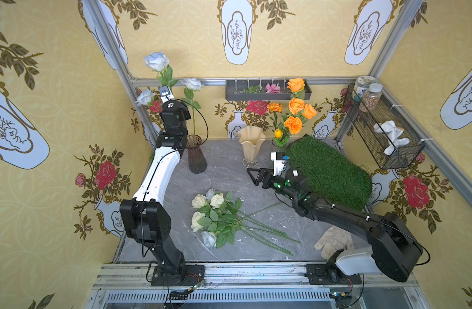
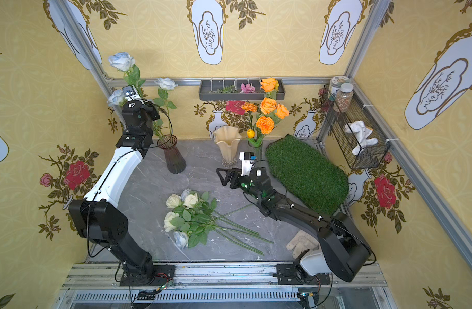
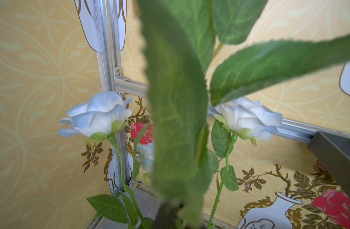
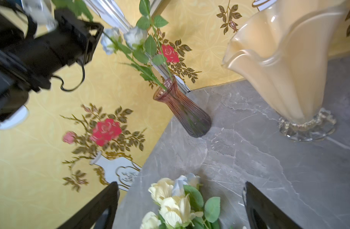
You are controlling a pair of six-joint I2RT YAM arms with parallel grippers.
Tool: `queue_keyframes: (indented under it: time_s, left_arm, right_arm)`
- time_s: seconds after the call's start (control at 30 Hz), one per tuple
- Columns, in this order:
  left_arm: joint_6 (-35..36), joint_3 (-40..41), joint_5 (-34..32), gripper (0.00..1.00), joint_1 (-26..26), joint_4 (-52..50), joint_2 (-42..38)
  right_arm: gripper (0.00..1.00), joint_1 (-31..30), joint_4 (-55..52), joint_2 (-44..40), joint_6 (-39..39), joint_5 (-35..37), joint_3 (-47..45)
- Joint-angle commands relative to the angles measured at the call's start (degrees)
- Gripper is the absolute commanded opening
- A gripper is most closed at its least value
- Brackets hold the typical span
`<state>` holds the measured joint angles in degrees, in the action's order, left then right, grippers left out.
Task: Arrange the flowers in different vases according to their colors
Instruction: Insert the flower into the vase, then pick up the flower at the center of the board.
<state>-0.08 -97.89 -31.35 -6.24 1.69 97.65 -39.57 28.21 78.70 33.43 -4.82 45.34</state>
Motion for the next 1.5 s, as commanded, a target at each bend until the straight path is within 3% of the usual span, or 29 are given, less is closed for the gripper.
queue_keyframes:
  time_s: [0.0, 0.1, 0.13, 0.2, 0.33, 0.53, 0.67, 0.83, 1.0, 1.17, 1.3, 1.47]
  left_arm:
    - [-2.76, 1.70, 2.01, 0.01, 0.00, -0.91, 0.27]
    - [-5.33, 3.73, 2.84, 0.09, 0.00, -2.23, -0.71]
    - [-6.13, 4.63, 3.09, 0.15, 0.02, -2.57, -1.25]
    - [-7.80, 6.24, 4.51, 0.34, 0.00, -3.26, -2.37]
    - [-11.03, 9.08, 6.24, 0.68, -0.87, -5.07, -5.63]
    - [-15.69, 14.84, 6.27, 0.99, -3.68, -6.57, -14.02]
    - [-19.69, 20.75, 5.52, 1.00, -6.27, -9.15, -22.67]
    - [-28.14, 33.17, 6.48, 1.00, -10.00, -12.47, -37.01]
    - [-35.27, 43.43, 5.19, 1.00, -17.08, -20.16, -49.67]
    - [-43.86, 53.75, 2.09, 1.00, -26.03, -23.25, -59.79]
    - [-51.57, 62.66, 1.18, 1.00, -31.09, -22.46, -65.85]
    - [-55.29, 68.62, -3.24, 0.98, -38.09, -20.11, -70.82]
  right_arm:
    - [0.97, -2.35, -11.10, -2.84, -13.22, 17.10, -0.41]
    - [0.97, -1.99, -5.21, -4.79, -7.69, 29.01, -6.10]
    - [0.97, -0.60, -6.48, -5.84, -3.94, 28.43, -6.87]
    - [0.97, 3.19, -7.85, -6.81, -2.76, 18.76, -6.63]
    - [0.99, 2.94, -17.45, -2.64, -2.93, 15.59, -0.01]
    - [0.94, 1.87, -24.90, 0.84, -3.48, 11.23, 5.51]
    - [0.94, 1.87, -28.65, 1.95, -2.94, 6.47, 7.45]
    - [0.87, 0.86, -42.74, 3.69, -0.94, 0.07, 13.62]
    - [0.85, -5.50, -59.70, 2.87, -0.64, -2.77, 18.02]
    - [0.78, -16.76, -74.19, 4.58, -3.09, 6.32, 22.68]
    - [0.77, -18.17, -76.20, 3.50, -6.01, 8.41, 21.20]
    - [0.74, -18.01, -76.45, 4.36, -13.98, 8.29, 22.57]
